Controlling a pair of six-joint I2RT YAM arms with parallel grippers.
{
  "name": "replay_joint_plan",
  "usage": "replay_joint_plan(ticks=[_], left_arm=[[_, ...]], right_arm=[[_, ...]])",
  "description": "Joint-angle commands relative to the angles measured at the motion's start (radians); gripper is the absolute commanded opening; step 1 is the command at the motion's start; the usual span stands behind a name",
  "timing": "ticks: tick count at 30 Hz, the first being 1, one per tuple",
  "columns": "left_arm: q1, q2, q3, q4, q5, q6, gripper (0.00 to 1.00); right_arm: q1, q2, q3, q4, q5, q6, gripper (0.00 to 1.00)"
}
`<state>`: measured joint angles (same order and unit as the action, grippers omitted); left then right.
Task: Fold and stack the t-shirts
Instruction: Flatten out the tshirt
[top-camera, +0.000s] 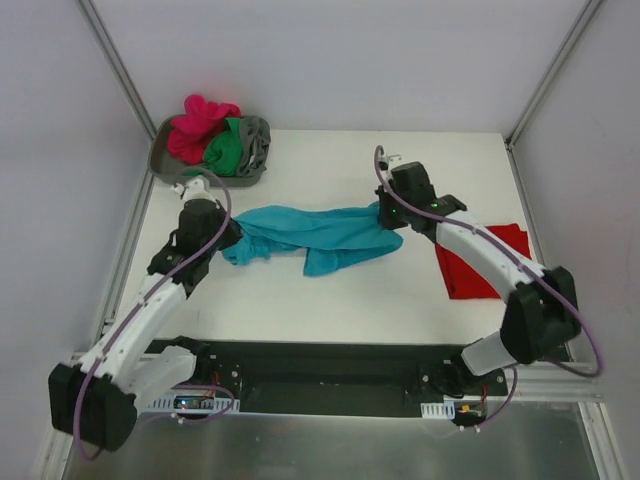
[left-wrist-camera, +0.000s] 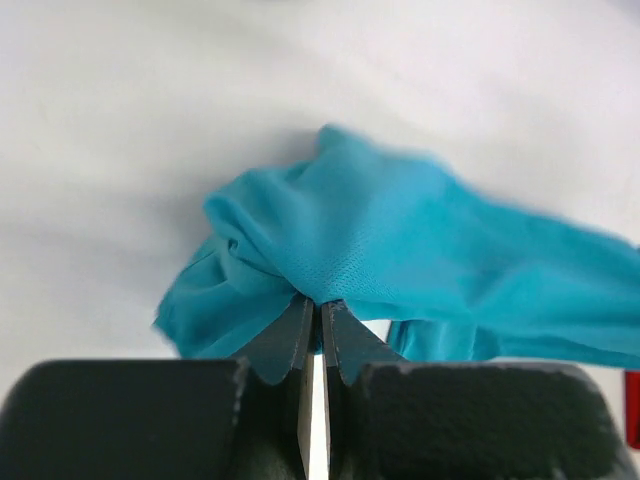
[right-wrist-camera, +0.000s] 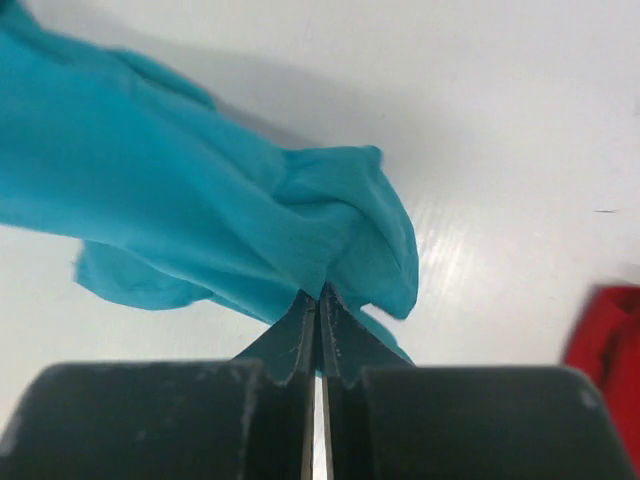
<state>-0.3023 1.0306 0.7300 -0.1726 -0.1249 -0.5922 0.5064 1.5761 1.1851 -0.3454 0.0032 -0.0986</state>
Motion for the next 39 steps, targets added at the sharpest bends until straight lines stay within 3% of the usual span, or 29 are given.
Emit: replay_joint_plan(ticks=[1, 9, 14, 18, 23, 27, 28, 29, 31, 32, 33, 35, 36, 37, 39], left_arm=[[-0.009, -0.248, 0.009, 0.015, -0.177, 0.028, 0.00], [-0.009, -0.587, 0.118, 0.030, -0.066, 0.080, 0.00], [-0.009, -0.691, 0.181, 0.106, 0.167, 0.092, 0.00], [-0.009, -0.704, 0.209, 0.168, 0.373, 0.081, 0.00], [-0.009, -0.673, 0.223, 0.168, 0.375, 0.081, 0.00], [-0.009, -0.569, 0.192, 0.159, 0.317, 0.087, 0.00], [-0.009, -0.510, 0.201, 0.101, 0.274, 0.107, 0.05], [-0.009, -0.409, 0.209, 0.043, 0.202, 0.121, 0.18], [-0.008, -0.251, 0.242, -0.075, 0.016, 0.124, 0.85], [-0.008, -0.113, 0.279, -0.149, -0.061, 0.121, 0.99], [-0.005, -0.021, 0.331, -0.224, -0.135, 0.102, 0.99], [0.005, 0.127, 0.422, -0.345, -0.177, 0.086, 0.99], [0.005, 0.169, 0.437, -0.369, -0.192, 0.080, 0.99], [0.005, 0.184, 0.434, -0.372, -0.196, 0.080, 0.99], [0.006, 0.174, 0.399, -0.369, -0.205, 0.059, 0.99]], right_arm=[[0.000, -0.290, -0.035, -0.036, 0.072, -0.021, 0.01], [0.001, -0.769, -0.042, -0.098, -0.054, -0.010, 0.01], [0.000, -0.927, 0.020, -0.127, -0.198, 0.037, 0.01], [0.001, -0.999, 0.041, -0.110, -0.226, 0.066, 0.01], [0.000, -1.001, 0.070, -0.151, -0.129, 0.053, 0.01], [0.000, -0.877, 0.056, -0.195, 0.160, 0.037, 0.01], [-0.002, -0.828, 0.045, -0.196, 0.254, 0.030, 0.01], [-0.006, -0.762, 0.036, -0.196, 0.350, 0.024, 0.01], [-0.038, -0.612, 0.033, -0.196, 0.415, 0.022, 0.01], [-0.073, -0.525, 0.036, -0.199, 0.399, 0.023, 0.01], [-0.119, -0.449, 0.045, -0.207, 0.379, 0.034, 0.02], [-0.176, -0.279, 0.114, -0.253, 0.382, 0.092, 0.31], [-0.187, -0.216, 0.151, -0.288, 0.394, 0.097, 0.56], [-0.192, -0.155, 0.192, -0.318, 0.423, 0.097, 0.72], [-0.187, -0.072, 0.247, -0.378, 0.463, 0.131, 0.88]])
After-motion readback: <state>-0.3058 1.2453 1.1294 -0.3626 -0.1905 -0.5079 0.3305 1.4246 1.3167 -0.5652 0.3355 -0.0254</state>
